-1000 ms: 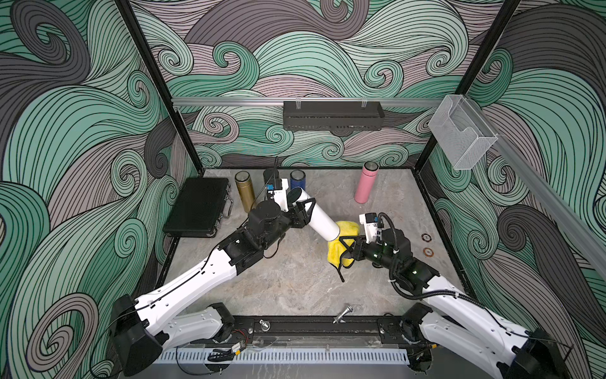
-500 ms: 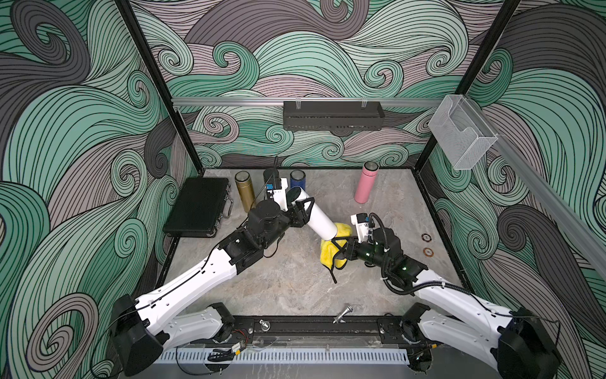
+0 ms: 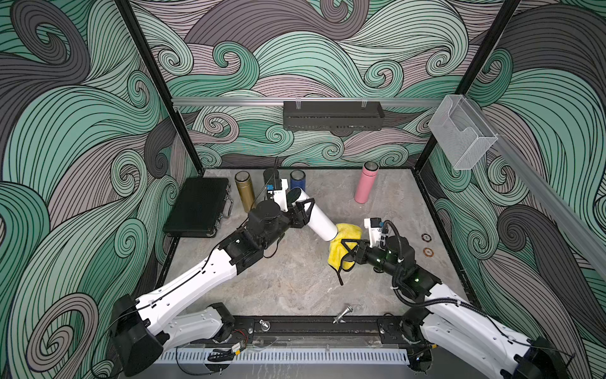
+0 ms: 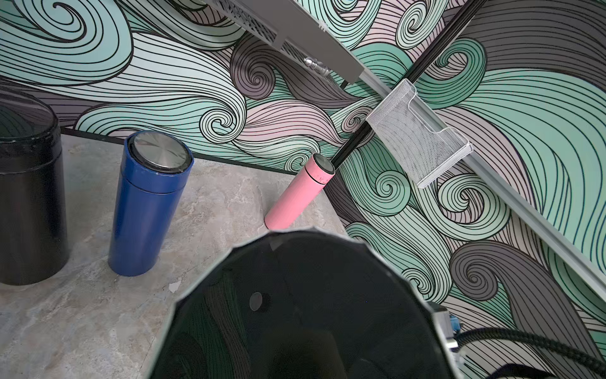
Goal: Wipe the surface of the thermos
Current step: Wipe the dirt from the surface of the thermos.
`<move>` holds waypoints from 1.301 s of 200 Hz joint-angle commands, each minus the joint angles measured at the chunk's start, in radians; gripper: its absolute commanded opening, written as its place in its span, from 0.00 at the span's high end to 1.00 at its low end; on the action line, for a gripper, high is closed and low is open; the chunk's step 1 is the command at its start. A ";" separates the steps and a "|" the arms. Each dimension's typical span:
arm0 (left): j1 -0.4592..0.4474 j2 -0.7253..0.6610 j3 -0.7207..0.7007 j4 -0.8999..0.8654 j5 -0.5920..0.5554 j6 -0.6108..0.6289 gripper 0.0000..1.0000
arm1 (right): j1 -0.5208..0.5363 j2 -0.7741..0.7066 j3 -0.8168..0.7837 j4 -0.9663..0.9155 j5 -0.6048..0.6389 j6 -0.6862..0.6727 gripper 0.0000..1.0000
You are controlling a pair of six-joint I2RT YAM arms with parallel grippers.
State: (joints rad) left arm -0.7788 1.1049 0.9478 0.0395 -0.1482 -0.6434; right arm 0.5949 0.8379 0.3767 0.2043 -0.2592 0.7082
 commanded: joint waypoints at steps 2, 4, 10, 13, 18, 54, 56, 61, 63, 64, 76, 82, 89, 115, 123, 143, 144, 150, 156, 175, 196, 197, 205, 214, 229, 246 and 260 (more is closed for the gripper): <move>0.007 -0.001 0.003 0.076 0.015 -0.015 1.00 | -0.004 0.073 0.047 0.103 -0.022 -0.001 1.00; 0.007 -0.001 0.003 0.076 0.015 -0.015 1.00 | -0.005 0.079 0.049 0.111 -0.027 0.001 1.00; 0.007 0.000 0.001 0.078 0.013 -0.015 1.00 | -0.004 0.105 0.053 0.138 -0.043 0.010 1.00; 0.007 0.001 0.002 0.080 0.013 -0.014 1.00 | -0.004 0.117 0.054 0.150 -0.051 0.014 1.00; 0.007 0.002 0.002 0.082 0.013 -0.013 1.00 | -0.004 0.135 0.054 0.172 -0.065 0.023 1.00; 0.009 0.020 -0.003 0.095 0.002 -0.004 1.00 | 0.012 0.177 0.023 0.307 -0.129 0.076 1.00; 0.009 0.022 -0.004 0.095 0.001 -0.004 1.00 | 0.011 0.175 0.022 0.307 -0.132 0.075 1.00; 0.009 0.025 -0.004 0.098 -0.001 -0.004 1.00 | 0.014 0.172 0.019 0.310 -0.145 0.071 1.00; 0.009 0.025 -0.005 0.099 -0.002 -0.004 1.00 | 0.014 0.169 0.017 0.311 -0.150 0.070 1.00; 0.009 0.026 -0.006 0.100 -0.002 -0.004 1.00 | 0.015 0.167 0.017 0.310 -0.152 0.070 1.00; 0.010 0.034 -0.006 0.106 -0.004 -0.004 1.00 | 0.019 0.141 -0.002 0.328 -0.171 0.075 1.00; 0.011 0.037 -0.006 0.106 -0.004 -0.003 1.00 | 0.018 0.126 -0.015 0.339 -0.183 0.079 1.00; 0.012 0.039 -0.003 0.106 -0.009 -0.002 1.00 | 0.018 0.103 -0.025 0.334 -0.187 0.080 1.00; 0.013 0.035 -0.004 0.105 -0.041 0.001 1.00 | 0.019 -0.028 -0.063 0.234 -0.164 0.073 1.00; 0.015 0.035 -0.003 0.102 -0.046 0.002 1.00 | 0.020 -0.066 -0.064 0.180 -0.159 0.061 1.00; 0.016 0.034 -0.002 0.102 -0.061 0.001 1.00 | 0.024 -0.143 -0.077 0.089 -0.152 0.058 1.00; 0.016 0.035 -0.002 0.103 -0.062 0.001 1.00 | 0.024 -0.145 -0.077 0.086 -0.152 0.057 1.00; 0.016 0.037 0.001 0.103 -0.063 0.001 1.00 | 0.028 -0.155 -0.075 0.062 -0.153 0.055 1.00; 0.016 0.040 0.002 0.106 -0.063 -0.001 1.00 | 0.039 -0.158 -0.068 0.042 -0.156 0.049 1.00; 0.016 0.058 0.016 0.111 -0.052 -0.006 1.00 | 0.104 -0.150 -0.028 0.005 -0.122 0.010 1.00; 0.016 0.089 0.037 0.106 -0.022 -0.023 1.00 | 0.201 -0.079 0.073 -0.030 -0.031 -0.087 1.00; 0.016 0.090 0.037 0.106 -0.020 -0.024 1.00 | 0.204 -0.074 0.079 -0.034 -0.029 -0.092 1.00; 0.016 0.098 0.039 0.111 -0.011 -0.032 1.00 | 0.222 -0.019 0.124 -0.047 -0.010 -0.122 1.00; 0.016 0.105 0.040 0.117 0.001 -0.038 1.00 | 0.231 0.044 0.164 -0.053 0.010 -0.138 1.00; 0.016 0.108 0.043 0.114 0.013 -0.045 1.00 | 0.235 0.149 0.194 -0.037 0.048 -0.132 1.00; 0.016 0.101 0.044 0.101 0.016 -0.041 1.00 | 0.233 0.232 0.189 -0.015 0.101 -0.121 1.00; 0.016 0.092 0.046 0.089 0.012 -0.034 1.00 | 0.232 0.272 0.181 -0.029 0.139 -0.106 1.00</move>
State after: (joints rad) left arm -0.7677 1.2282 0.9329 0.0818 -0.1524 -0.6685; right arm 0.8265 1.0504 0.5720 0.1993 -0.2295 0.6083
